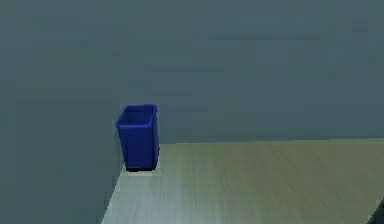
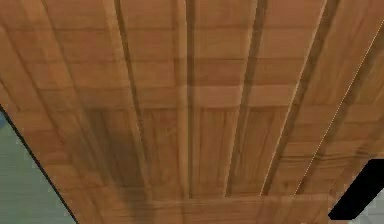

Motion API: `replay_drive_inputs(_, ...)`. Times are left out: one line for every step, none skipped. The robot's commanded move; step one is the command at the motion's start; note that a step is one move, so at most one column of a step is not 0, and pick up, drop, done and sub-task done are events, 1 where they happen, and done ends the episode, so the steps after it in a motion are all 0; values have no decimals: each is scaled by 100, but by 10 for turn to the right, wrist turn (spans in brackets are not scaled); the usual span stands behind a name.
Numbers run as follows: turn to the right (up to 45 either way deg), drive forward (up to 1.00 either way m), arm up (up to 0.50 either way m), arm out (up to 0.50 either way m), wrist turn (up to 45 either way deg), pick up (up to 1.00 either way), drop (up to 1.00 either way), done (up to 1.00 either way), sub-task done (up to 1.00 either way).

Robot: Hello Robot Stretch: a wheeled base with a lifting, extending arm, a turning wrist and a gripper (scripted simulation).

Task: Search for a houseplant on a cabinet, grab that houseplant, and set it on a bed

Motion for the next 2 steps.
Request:
replay_drive_inputs(0,45,0,0,0,0,0,0,0)
replay_drive_inputs(450,0,0,0,0,0,0,0,0)
